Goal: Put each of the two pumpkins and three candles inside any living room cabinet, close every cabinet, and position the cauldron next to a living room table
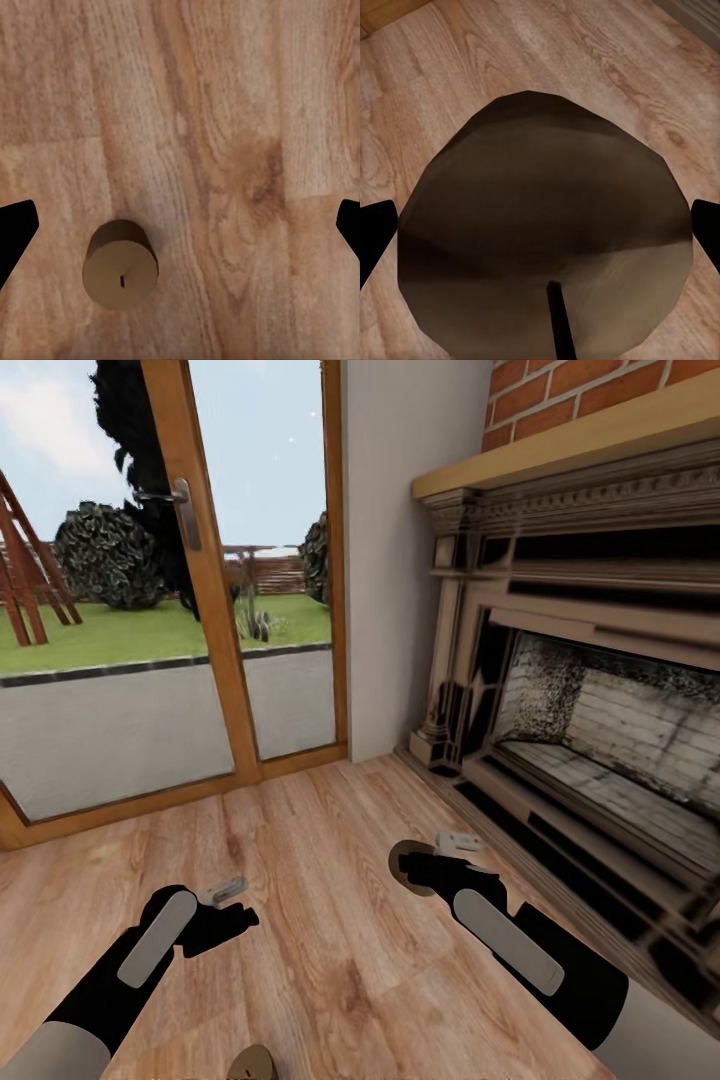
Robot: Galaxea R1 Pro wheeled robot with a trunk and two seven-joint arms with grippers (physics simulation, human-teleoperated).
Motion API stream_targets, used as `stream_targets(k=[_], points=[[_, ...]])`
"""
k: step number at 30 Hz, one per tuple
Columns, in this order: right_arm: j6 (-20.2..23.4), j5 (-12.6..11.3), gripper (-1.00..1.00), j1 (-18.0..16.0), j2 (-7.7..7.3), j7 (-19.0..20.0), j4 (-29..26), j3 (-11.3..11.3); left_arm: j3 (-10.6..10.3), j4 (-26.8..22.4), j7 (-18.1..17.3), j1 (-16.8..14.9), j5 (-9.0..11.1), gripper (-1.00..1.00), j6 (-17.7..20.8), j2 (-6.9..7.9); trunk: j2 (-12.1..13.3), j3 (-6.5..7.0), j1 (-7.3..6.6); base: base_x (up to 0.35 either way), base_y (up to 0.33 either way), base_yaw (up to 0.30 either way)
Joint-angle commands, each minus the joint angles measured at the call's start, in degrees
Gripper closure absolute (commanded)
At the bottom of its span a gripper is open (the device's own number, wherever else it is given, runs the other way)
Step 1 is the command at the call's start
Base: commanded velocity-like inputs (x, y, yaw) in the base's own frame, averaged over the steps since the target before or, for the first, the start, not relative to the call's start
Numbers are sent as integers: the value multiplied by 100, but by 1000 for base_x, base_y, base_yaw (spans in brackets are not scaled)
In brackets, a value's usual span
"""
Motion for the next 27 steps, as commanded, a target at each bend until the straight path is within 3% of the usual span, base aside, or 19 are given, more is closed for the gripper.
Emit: stream_targets(k=[1, 12, 20, 27], points=[[14, -18, 100, -9, -4, -39, -8, 10, -16, -5, 60, -5, 55, -100, -3, 5, -44, -24, 21, 0, 0, 0], [14, -15, 100, -9, -8, -41, -7, 10, -17, 129, 96, -5, 19, -100, -44, 17, -66, -267, 53, 0, 0, 0], [17, 0, 100, -9, -15, -43, -84, 11, -16, 530, 91, -13, 3, -100, -119, 12, -76, -444, 73, 0, 0, 0], [22, -55, 100, -9, -27, 45, -394, 23, -32, 976, 61, -13, -5, -100, -541, 5, -86, -599, 91, 0, 0, 0]])
